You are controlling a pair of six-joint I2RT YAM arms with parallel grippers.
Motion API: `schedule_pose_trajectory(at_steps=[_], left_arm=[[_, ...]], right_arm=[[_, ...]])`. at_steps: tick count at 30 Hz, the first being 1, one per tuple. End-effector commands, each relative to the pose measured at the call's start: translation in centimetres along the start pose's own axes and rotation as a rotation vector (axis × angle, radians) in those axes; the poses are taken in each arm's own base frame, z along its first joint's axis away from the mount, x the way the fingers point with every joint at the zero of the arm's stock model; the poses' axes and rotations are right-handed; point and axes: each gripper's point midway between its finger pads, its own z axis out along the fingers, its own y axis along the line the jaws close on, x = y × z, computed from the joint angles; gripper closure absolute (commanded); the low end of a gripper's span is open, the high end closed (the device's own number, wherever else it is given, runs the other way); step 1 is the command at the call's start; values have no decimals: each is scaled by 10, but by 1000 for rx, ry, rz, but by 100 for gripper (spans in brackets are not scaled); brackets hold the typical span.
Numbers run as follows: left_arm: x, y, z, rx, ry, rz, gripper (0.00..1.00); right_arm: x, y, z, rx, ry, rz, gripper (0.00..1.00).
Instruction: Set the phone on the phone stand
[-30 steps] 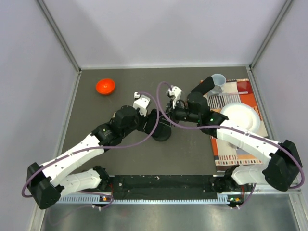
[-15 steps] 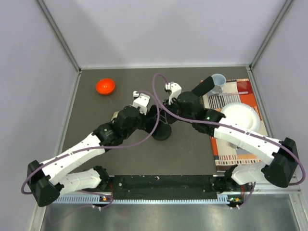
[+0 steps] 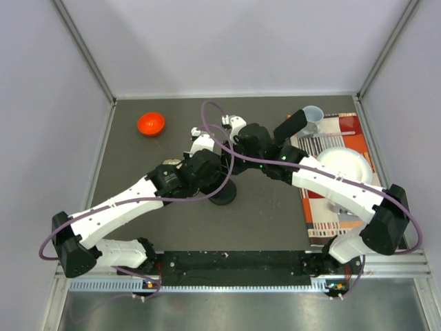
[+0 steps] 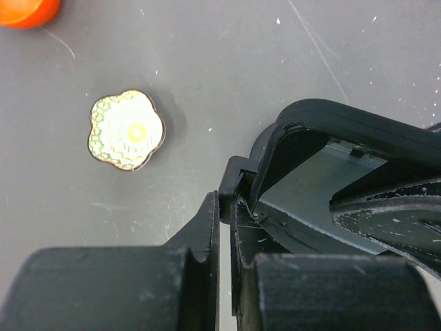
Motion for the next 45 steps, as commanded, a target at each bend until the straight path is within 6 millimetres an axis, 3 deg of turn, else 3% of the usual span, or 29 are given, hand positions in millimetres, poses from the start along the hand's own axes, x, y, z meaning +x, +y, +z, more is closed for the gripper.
schedule_pose_trajectory(at_steps=[1,8,11,15,19,25,28,33,35,37,38,45], left_arm=[[-15,49,-36,-146,-36,-37,100],[-13,38,-41,-55,-9,17,100],[-12,40,-45,-42,-6,19,91],[-15,40,-56,-5,-5,4,65],[-11,44,-68,40,-3,-15,50],[-8,57,-81,61,-48,-65,42],[-17,50,-79,131,-91,-98,33],[-33,14,-66,370,-124,-138,27],[-37,18,-54,387,-126,-171,27],[-40,7,-48,474,-117,-208,27],[-43,14,-41,469,-113,-240,27],[-42,-3,-27,573,-54,-295,27]], right_arm=[[41,-165,-22,695,149,-116,100],[61,-165,-5,561,206,-124,100],[66,-163,-1,526,232,-139,100],[73,-165,1,503,266,-138,100],[80,-164,5,437,290,-112,100],[78,-144,10,289,274,-99,100],[72,-129,9,195,251,-76,100],[58,-106,7,71,196,-11,100],[55,-106,4,62,183,44,100],[54,-108,3,67,179,86,100],[53,-110,2,75,174,119,100],[48,-105,-3,45,145,269,100]])
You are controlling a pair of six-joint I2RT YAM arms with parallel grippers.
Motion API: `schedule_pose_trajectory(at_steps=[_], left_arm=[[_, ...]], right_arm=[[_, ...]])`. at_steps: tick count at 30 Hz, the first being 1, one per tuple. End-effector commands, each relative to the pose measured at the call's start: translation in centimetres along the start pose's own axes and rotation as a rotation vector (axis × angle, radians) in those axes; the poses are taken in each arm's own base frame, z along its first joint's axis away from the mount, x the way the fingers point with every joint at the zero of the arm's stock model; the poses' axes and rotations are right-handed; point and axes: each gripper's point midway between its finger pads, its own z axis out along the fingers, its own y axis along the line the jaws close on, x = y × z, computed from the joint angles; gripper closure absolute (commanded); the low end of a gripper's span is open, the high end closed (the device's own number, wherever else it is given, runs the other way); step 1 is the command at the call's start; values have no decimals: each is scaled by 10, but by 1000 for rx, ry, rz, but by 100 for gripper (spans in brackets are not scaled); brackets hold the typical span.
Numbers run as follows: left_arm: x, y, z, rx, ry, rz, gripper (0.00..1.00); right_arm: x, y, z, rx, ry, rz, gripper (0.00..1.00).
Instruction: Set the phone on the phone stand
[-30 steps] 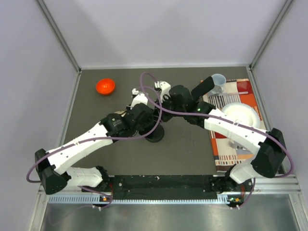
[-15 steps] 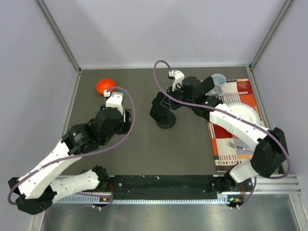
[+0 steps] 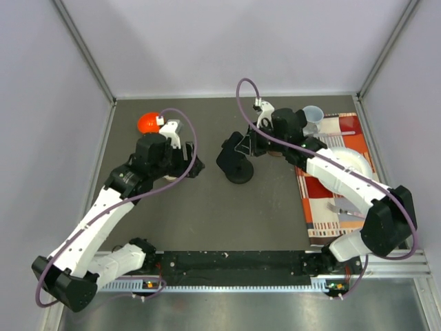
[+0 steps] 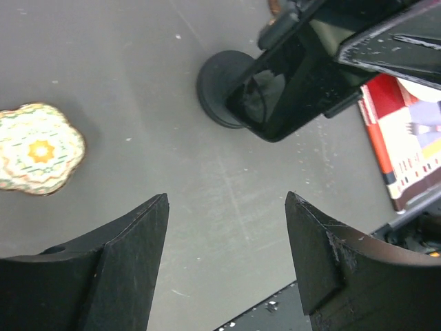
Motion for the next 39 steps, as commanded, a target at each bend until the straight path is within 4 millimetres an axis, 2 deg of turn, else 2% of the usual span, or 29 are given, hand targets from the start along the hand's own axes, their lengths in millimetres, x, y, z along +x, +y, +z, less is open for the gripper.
schedule_pose_trajectory(at_steps=[1,7,9,12,13,15,16,20,24,25,27,28,30,35,39], left_arm=[[-11,-32,5,181,-27,-18,27],[-5,-29,7,182,-13,-24,27],[-6,-28,6,182,-18,-18,27],[-9,-27,6,177,-21,-10,27],[-10,-27,5,176,-24,-7,27],[-18,-29,4,178,-34,6,27],[-19,-29,4,176,-33,10,27],[-32,-33,2,183,-54,40,26],[-30,-28,7,160,-44,52,23],[-29,-27,8,156,-43,54,15],[-24,-24,11,150,-39,57,11],[-22,-23,12,149,-38,60,2],[-16,-18,16,140,-34,65,2],[0,-2,25,88,-22,84,2],[3,-4,26,105,-18,82,2]], right_arm=[[67,-31,-11,98,222,172,100],[65,-32,-9,61,216,191,100],[57,-30,-12,56,181,172,100],[36,-27,-29,94,99,137,100],[22,-29,-40,136,47,120,100],[16,-36,-57,215,21,115,100],[3,-40,-71,271,-30,108,100],[-7,-55,-103,371,-71,156,100],[-14,-72,-125,443,-137,183,100],[-16,-75,-128,453,-148,185,100],[-23,-81,-136,468,-185,195,100],[-25,-82,-138,470,-200,197,100],[-36,-85,-144,474,-249,203,100],[-51,-80,-142,417,-292,216,100],[-60,-64,-139,323,-345,232,100]])
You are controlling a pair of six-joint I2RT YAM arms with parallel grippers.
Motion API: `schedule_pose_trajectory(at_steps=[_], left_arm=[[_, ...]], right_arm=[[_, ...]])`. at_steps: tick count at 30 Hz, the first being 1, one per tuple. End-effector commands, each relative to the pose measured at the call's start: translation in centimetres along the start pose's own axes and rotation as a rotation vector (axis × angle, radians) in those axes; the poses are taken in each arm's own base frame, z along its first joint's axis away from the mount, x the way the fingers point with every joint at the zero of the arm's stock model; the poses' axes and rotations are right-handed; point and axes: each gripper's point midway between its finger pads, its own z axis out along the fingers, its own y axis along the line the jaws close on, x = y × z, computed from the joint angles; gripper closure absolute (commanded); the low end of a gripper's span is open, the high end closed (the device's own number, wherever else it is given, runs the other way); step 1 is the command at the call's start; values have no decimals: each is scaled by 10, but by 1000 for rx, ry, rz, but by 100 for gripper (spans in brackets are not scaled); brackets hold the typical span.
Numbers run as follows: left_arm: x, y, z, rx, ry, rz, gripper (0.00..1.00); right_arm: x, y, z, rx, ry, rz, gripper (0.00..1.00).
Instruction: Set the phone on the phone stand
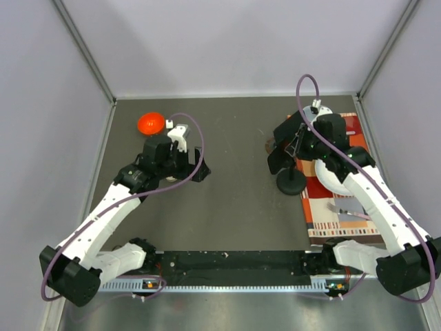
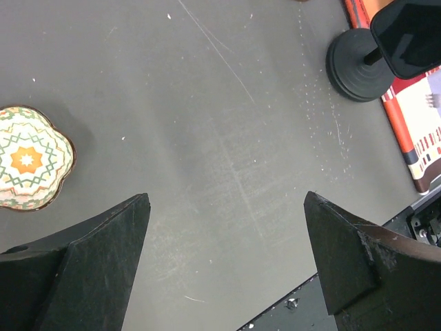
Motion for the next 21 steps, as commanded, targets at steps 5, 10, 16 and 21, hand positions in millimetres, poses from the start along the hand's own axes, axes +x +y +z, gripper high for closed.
schedule_pose_trajectory(at_steps=[5,10,16,21], left_arm=[[-20,-4,-8,21,-104,40,2],[-19,-5,-7,28,-101,40,2],[-19,-5,-7,33,-101,40,2],[-18,-5,-5,34,-93,38,2]], right_arm=[[-66,51,-19,-244,-279,54,100],[-71,52,-13,-257,-306,29,100],[-71,38,-4,-235,-328,66,100],[-67,32,4,-239,-327,103,100]])
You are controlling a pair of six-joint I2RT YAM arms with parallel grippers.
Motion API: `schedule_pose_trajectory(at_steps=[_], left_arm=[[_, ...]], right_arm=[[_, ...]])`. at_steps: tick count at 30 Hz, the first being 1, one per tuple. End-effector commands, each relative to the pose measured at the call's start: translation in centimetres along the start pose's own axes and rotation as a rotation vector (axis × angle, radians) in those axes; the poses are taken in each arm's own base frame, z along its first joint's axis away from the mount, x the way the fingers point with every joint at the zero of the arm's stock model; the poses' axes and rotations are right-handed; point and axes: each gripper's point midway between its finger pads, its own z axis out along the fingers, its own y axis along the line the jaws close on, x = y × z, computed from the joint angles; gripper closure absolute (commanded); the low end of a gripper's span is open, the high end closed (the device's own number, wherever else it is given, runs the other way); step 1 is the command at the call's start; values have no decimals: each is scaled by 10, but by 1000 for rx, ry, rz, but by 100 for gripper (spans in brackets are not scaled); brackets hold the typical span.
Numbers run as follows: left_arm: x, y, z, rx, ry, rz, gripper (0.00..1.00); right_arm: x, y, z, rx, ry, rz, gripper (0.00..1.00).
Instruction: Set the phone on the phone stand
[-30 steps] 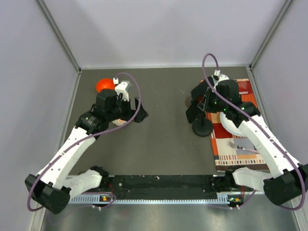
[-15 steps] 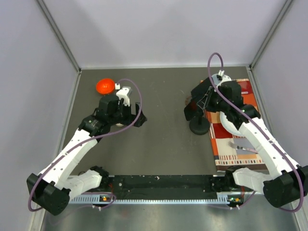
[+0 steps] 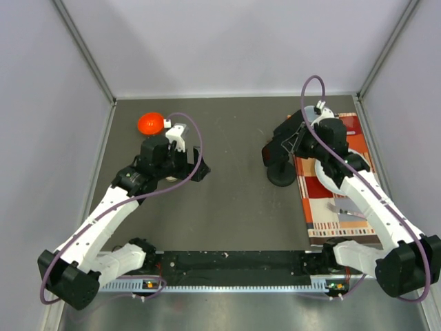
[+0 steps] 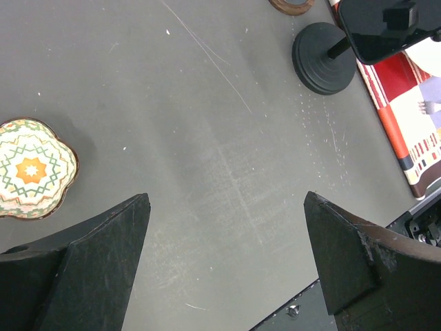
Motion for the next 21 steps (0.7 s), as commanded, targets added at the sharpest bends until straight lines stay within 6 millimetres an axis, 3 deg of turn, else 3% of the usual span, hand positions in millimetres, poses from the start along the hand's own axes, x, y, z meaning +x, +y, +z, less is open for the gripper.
schedule_pose_trajectory(at_steps=[1,15,21], left_arm=[[-13,-4,-1,27,-55,26,2],[-12,-6,1,47,-49,19,2],[-13,-7,1,56,-51,18,2]], right_arm=[[-54,33,-9,-143,-209,19,100],[-45,19,-10,-80,-179,-8,100],[-39,15,-12,-59,-138,-46,77]])
